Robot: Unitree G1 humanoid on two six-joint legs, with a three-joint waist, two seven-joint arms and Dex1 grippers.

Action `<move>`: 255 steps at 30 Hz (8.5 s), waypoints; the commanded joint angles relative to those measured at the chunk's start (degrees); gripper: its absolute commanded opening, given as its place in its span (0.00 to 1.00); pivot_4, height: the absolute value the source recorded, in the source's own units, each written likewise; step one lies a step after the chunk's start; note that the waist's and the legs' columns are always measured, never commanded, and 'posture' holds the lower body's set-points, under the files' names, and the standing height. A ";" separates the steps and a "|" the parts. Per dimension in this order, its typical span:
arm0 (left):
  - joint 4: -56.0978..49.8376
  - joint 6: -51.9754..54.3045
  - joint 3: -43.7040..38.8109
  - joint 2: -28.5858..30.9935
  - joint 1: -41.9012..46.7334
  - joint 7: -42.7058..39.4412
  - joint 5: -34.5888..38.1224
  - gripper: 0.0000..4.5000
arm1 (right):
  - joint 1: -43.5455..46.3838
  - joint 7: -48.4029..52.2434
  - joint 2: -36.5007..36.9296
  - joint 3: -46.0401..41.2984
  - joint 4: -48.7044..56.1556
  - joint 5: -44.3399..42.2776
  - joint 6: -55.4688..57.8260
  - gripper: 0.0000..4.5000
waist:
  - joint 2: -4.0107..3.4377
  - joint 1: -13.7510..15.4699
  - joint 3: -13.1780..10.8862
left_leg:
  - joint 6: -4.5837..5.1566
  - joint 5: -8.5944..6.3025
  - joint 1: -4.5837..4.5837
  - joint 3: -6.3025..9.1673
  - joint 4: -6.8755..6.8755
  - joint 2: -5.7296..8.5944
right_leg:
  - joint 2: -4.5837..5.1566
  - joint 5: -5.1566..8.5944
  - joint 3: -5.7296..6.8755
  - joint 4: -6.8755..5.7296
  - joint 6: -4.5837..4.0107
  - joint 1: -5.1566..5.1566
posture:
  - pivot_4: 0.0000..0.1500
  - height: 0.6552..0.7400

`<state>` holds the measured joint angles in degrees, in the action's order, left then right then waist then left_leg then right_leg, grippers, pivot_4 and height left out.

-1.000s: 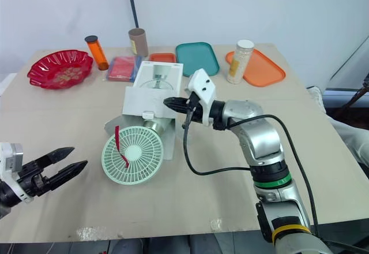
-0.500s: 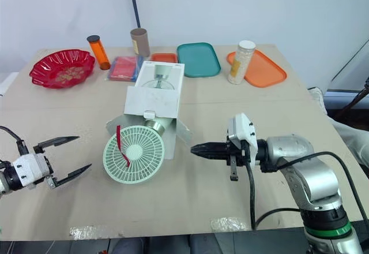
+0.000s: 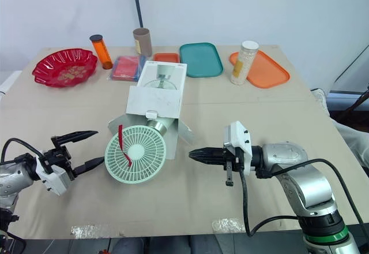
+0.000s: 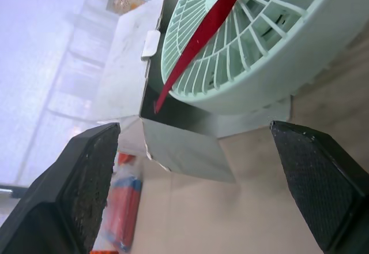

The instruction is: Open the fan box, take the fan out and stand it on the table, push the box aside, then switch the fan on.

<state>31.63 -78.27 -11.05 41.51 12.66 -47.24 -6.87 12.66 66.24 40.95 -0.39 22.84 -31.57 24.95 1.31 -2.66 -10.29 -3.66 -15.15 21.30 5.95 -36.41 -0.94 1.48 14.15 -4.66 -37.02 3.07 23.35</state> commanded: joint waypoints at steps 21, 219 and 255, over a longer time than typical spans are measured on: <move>4.99 -13.03 -6.06 -4.52 10.52 32.73 -46.14 0.99 | -2.78 -5.63 1.45 -1.37 8.51 -1.18 0.74 0.00 | 0.05 0.10 0.04 | 0.00 0.01 -0.02 0.07 -0.09 0.05 | 0.01 -0.14 0.07 -0.06 0.06 -0.08 | 1.00 1.00; -89.28 139.90 -42.66 7.18 -30.57 14.17 24.16 0.46 | 14.97 8.24 -9.97 9.90 -8.25 -1.16 -1.53 0.00 | 0.14 -0.06 0.10 | 0.01 -0.07 -0.20 -0.07 -0.26 -0.31 | -0.06 -0.29 0.53 -0.19 -0.28 -0.09 | 1.00 1.00; -86.38 170.72 -36.88 2.04 -3.47 17.37 33.90 0.46 | 13.06 3.53 -9.22 9.46 -5.32 -2.01 -1.14 0.00 | -0.70 0.17 0.58 | -0.06 -0.03 -0.63 0.05 -0.24 -0.20 | -0.02 -0.20 0.53 -0.20 -0.17 -0.60 | 1.00 1.00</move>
<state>-55.13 91.69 -47.65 44.53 8.54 -30.18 26.15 25.26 69.86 31.81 10.56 15.95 -32.55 24.49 0.61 -2.49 -9.71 -3.72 -15.17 20.67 6.00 -36.64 -1.13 1.47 13.95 -4.14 -37.22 2.90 22.76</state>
